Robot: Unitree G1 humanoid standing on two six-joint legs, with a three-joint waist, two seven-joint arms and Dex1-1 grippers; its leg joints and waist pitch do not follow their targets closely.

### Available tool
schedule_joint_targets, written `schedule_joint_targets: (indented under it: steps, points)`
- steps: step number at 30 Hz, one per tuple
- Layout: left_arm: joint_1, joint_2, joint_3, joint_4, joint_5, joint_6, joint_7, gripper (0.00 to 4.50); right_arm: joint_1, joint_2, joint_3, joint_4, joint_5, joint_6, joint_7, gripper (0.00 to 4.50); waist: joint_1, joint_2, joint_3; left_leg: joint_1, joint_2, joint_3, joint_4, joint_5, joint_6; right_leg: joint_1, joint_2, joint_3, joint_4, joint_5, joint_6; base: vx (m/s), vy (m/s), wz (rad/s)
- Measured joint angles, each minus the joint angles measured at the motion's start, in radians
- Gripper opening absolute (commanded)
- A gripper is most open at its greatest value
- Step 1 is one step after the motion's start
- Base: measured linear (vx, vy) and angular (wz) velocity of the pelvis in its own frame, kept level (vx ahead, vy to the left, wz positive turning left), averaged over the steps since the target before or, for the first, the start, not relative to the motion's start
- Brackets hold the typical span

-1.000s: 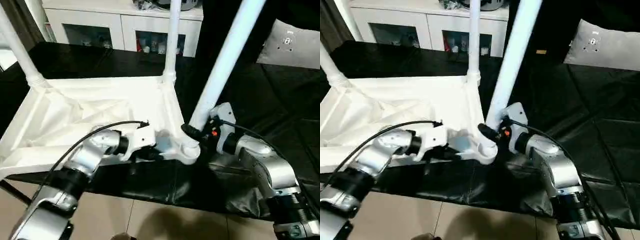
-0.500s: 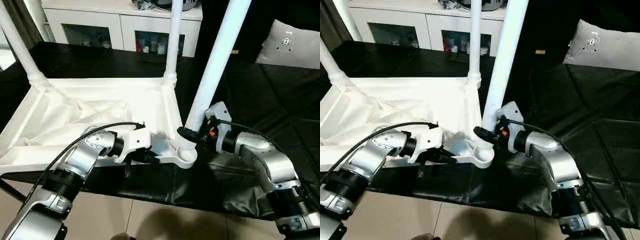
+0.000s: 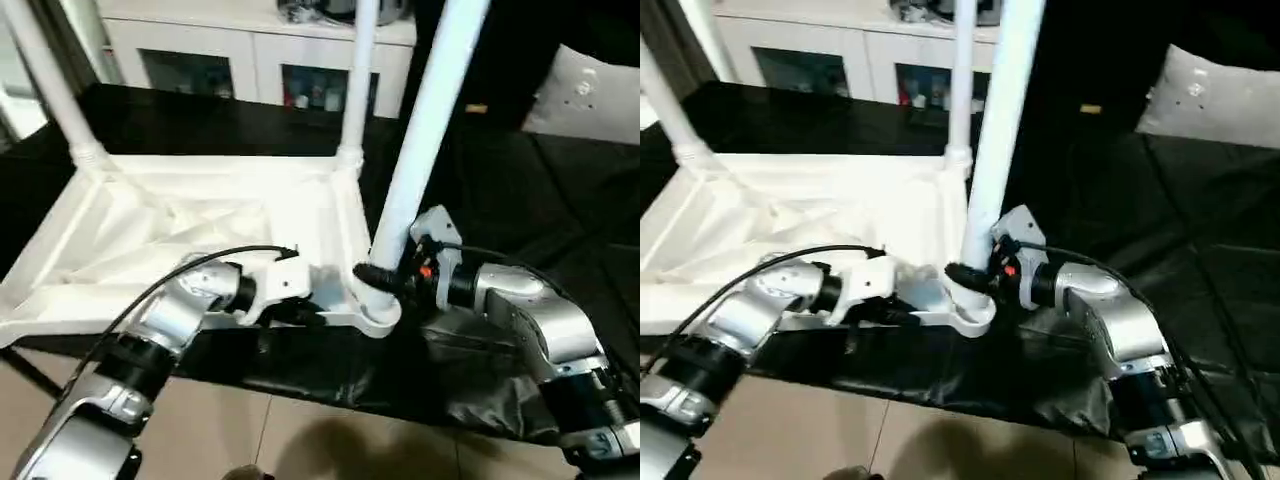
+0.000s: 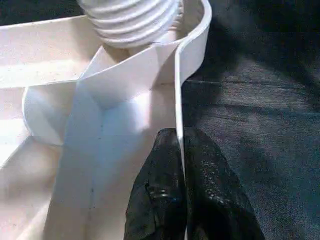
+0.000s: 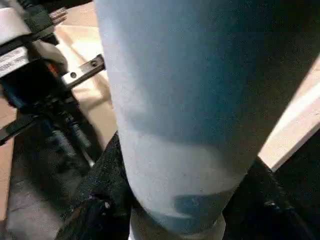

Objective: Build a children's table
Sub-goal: Insert table leg to table base

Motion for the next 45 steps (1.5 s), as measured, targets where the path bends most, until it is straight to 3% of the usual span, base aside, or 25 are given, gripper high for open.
schedule_joint_targets:
  steps: [8,13,33,38,45]
  points:
    - [-0.024,-0.006,0.0,0.048,0.003,-0.008,0.055,0.0,0.004,-0.036,0.0,-0.02,0.001,0.036,0.024,1.91,-0.006,-0.002,0.001,0.003,0.0,0.0,0.0,0.001,-0.001,0.0,-0.001,-0.001,-0.002,0.002,-0.001,0.0,0.0,0.0]
    - [-0.025,-0.011,0.001,0.049,0.002,-0.012,0.055,0.0,-0.001,-0.036,0.002,-0.017,0.001,0.036,0.026,1.91,-0.002,-0.002,0.001,0.003,0.0,0.0,-0.003,0.001,-0.001,-0.001,-0.001,-0.002,-0.002,0.002,-0.001,0.0,0.0,0.0]
    - [-0.025,0.0,0.007,0.057,-0.017,-0.03,0.016,0.0,-0.057,0.02,-0.013,0.138,0.0,-0.025,0.038,1.91,-0.005,-0.002,0.001,0.004,0.001,0.001,-0.012,0.002,-0.003,0.0,0.0,-0.004,-0.009,0.002,-0.001,0.0,0.0,0.0]
    - [-0.026,-0.006,0.01,0.062,-0.017,-0.031,0.02,0.0,-0.055,0.038,-0.046,0.177,0.027,-0.034,0.043,1.91,-0.003,-0.001,0.001,0.004,0.001,0.001,-0.012,0.002,-0.003,0.0,-0.001,-0.004,-0.01,0.002,-0.001,0.0,0.0,0.0]
    - [-0.03,-0.02,0.016,0.077,-0.017,-0.032,0.028,0.0,0.001,0.107,-0.135,0.204,0.079,-0.083,-0.007,1.91,-0.003,0.001,0.0,0.004,0.001,0.001,-0.012,0.002,-0.004,0.001,-0.001,-0.004,-0.01,0.003,-0.002,0.0,0.0,0.0]
